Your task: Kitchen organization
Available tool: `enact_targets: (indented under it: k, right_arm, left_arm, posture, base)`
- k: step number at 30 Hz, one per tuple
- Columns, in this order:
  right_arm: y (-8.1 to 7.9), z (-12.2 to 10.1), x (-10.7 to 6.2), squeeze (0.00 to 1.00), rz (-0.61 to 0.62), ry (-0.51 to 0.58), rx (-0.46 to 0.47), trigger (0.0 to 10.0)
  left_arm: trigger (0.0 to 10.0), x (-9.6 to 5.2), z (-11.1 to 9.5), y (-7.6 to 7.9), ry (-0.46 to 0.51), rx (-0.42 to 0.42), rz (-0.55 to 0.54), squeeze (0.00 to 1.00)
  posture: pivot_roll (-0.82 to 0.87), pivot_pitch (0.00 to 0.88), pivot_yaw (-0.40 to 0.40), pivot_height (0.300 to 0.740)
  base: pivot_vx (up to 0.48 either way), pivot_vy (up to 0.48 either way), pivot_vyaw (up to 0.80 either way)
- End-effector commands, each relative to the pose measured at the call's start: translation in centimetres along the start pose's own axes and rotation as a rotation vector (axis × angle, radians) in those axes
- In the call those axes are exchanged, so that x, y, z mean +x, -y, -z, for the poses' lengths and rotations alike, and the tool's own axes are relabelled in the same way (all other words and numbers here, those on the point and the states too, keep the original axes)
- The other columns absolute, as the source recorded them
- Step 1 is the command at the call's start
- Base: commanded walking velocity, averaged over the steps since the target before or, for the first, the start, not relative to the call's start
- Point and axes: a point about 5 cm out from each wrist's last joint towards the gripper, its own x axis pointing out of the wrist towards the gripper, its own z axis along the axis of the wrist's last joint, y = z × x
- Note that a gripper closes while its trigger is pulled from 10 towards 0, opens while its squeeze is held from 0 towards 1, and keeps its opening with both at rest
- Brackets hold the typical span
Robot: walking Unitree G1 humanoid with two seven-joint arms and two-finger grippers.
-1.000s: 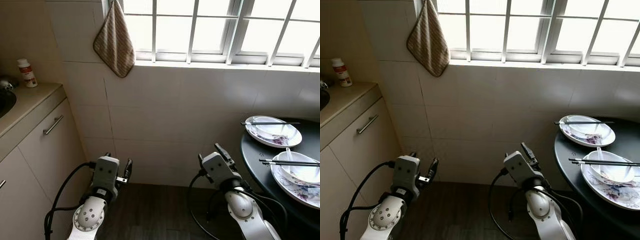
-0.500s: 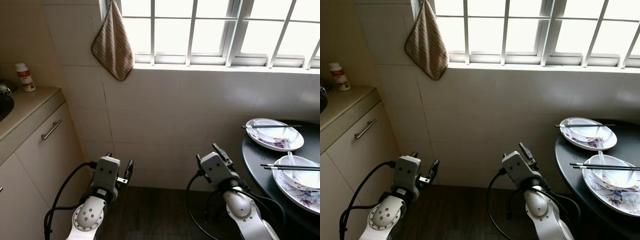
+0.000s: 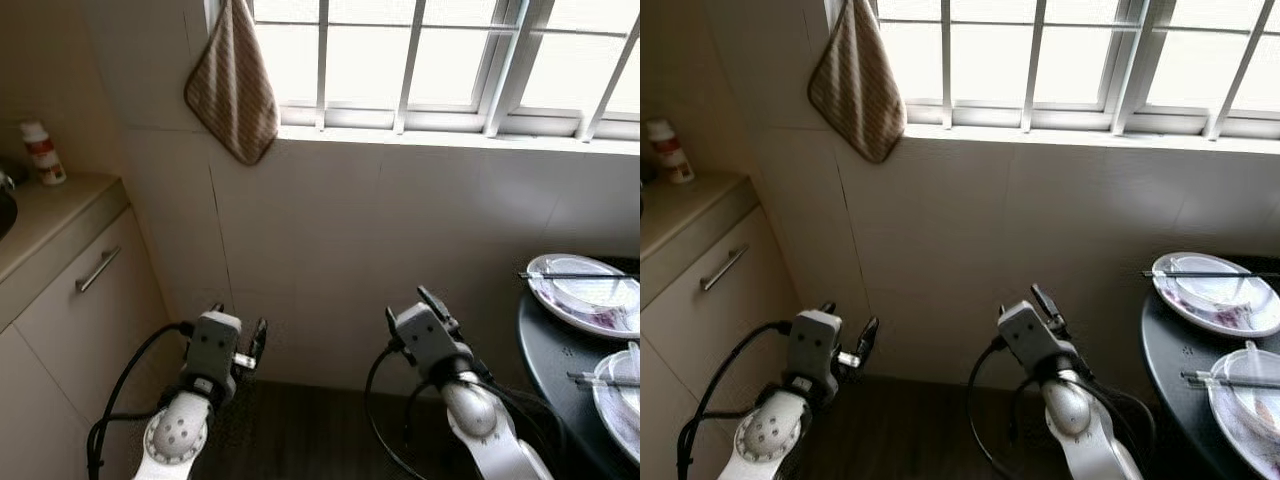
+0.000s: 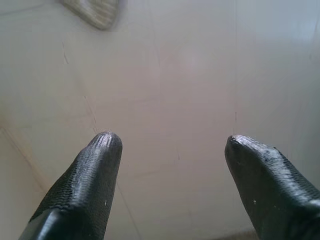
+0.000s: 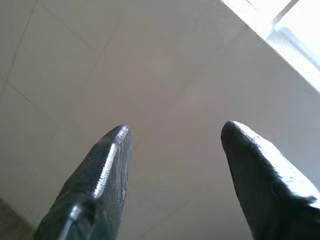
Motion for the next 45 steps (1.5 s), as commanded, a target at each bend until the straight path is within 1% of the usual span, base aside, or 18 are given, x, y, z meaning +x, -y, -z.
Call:
enact_targets:
  k: [1, 5, 7, 9, 15, 18, 21, 25, 26, 28, 30, 35, 37, 39, 40, 41, 43, 45]
  right_arm:
    - [-0.3, -0.3, 0.3, 0.0, 0.018, -0.006, -0.017, 10.0]
    - [0.4, 0.3, 0.5, 0.0, 0.053, -0.044, -0.005, 10.0]
    - [0.5, 0.3, 0.6, 0.0, 0.054, -0.051, -0.021, 10.0]
    - [0.5, 0.4, 0.5, 0.0, 0.06, -0.063, -0.002, 10.0]
    - [1.2, 1.2, 0.6, 0.0, 0.101, -0.117, -0.119, 10.0]
    - [1.3, 1.3, 0.6, 0.0, 0.103, -0.125, -0.161, 10.0]
    - [1.3, 1.4, 0.7, 0.0, 0.097, -0.131, -0.176, 10.0]
    - [0.8, 1.6, 0.7, 0.0, 0.068, -0.136, -0.187, 10.0]
    - [0.5, 1.4, 0.7, 0.0, 0.05, -0.122, -0.183, 10.0]
    - [-0.4, 0.7, 0.7, 0.0, -0.009, -0.064, -0.126, 10.0]
    - [-1.3, -0.1, 0.8, 0.0, -0.071, -0.003, -0.125, 10.0]
    - [-2.3, -0.7, 0.8, 0.0, -0.156, 0.044, -0.119, 10.0]
    - [-2.4, 0.0, 0.8, 0.0, -0.174, 0.005, -0.152, 10.0]
    - [-1.9, 1.8, 0.8, 0.0, -0.17, -0.083, -0.268, 10.0]
    - [-1.9, 1.8, 0.8, 0.0, -0.17, -0.083, -0.268, 10.0]
    - [-1.3, 2.5, 0.7, 0.0, -0.15, -0.122, -0.316, 10.0]
    - [-1.1, 2.7, 0.6, 0.0, -0.147, -0.122, -0.34, 10.0]
    - [-0.7, 3.2, 0.4, 0.0, -0.135, -0.159, -0.384, 10.0]
  left_arm:
    - [10.0, -0.3, 0.1, -0.6, -0.005, 0.018, -0.016, 0.0]
    - [10.0, -0.3, 0.0, -0.4, 0.002, 0.015, -0.005, 0.0]
    - [10.0, -0.3, 0.0, -0.4, 0.0, 0.016, -0.005, 0.0]
    - [10.0, -0.3, 0.1, -0.4, -0.001, 0.018, -0.005, 0.0]
    - [10.0, -0.3, 0.1, -0.4, -0.005, 0.022, -0.004, 0.0]
    - [10.0, -0.3, 0.2, -0.4, -0.007, 0.022, -0.005, 0.0]
    - [10.0, -0.3, 0.2, -0.3, -0.009, 0.024, -0.004, 0.0]
    - [10.0, -0.3, 0.3, -0.3, -0.012, 0.026, -0.002, 0.0]
    - [10.0, -0.3, 0.3, -0.3, -0.012, 0.026, -0.003, 0.0]
    - [10.0, -0.3, 0.3, -0.3, -0.013, 0.026, -0.005, 0.0]
    - [10.0, -0.2, 0.4, -0.3, -0.015, 0.025, -0.006, 0.0]
    - [10.0, -0.2, 0.5, -0.1, -0.018, 0.026, -0.003, 0.0]
    - [10.0, -0.2, 0.5, -0.1, -0.018, 0.026, -0.003, 0.0]
    - [10.0, -0.2, 0.6, -0.2, -0.021, 0.026, -0.009, 0.0]
    - [10.0, -0.2, 0.6, -0.2, -0.021, 0.026, -0.009, 0.0]
    - [10.0, -0.2, 0.6, -0.2, -0.022, 0.026, -0.012, 0.0]
    - [10.0, -0.2, 0.6, -0.2, -0.023, 0.025, -0.012, 0.0]
    - [10.0, -0.3, 0.8, -0.1, -0.027, 0.023, -0.011, 0.0]
  posture:
    - [-0.01, 0.0, -0.02, 0.74]
    - [0.0, 0.0, -0.023, 0.74]
    - [0.0, 0.0, -0.023, 0.74]
    - [0.0, 0.0, -0.023, 0.74]
    - [-0.01, 0.0, -0.024, 0.74]
    - [-0.01, 0.0, -0.024, 0.74]
    - [-0.01, 0.0, -0.025, 0.74]
    - [-0.01, 0.0, -0.026, 0.74]
    - [-0.01, 0.0, -0.026, 0.74]
    - [-0.01, 0.0, -0.024, 0.74]
    - [-0.01, 0.0, -0.022, 0.74]
    - [-0.01, 0.0, -0.025, 0.74]
    - [0.0, 0.0, -0.029, 0.74]
    - [0.0, 0.0, -0.031, 0.74]
    - [0.0, 0.0, -0.031, 0.74]
    - [0.0, 0.0, -0.033, 0.74]
    - [0.0, 0.0, -0.033, 0.74]
    - [-0.01, 0.0, -0.034, 0.74]
  base:
    - [0.0, 0.0, 0.0]
    - [0.0, 0.0, 0.0]
    - [0.0, 0.0, 0.0]
    - [0.0, 0.0, -0.8]
    - [0.0, 0.0, -0.8]
    - [0.0, 0.0, -0.8]
    - [0.0, 0.0, -0.8]
    - [0.0, 0.0, -0.79]
    - [0.0, 0.0, -0.79]
    - [0.0, 0.0, -0.77]
    - [0.0, 0.0, 0.0]
    - [0.0, 0.0, 0.0]
    - [0.0, 0.0, 0.0]
    - [0.0, 0.0, 0.0]
    - [0.0, 0.0, 0.0]
    - [0.0, 0.0, 0.0]
    - [0.0, 0.0, 0.0]
    - [0.0, 0.0, 0.0]
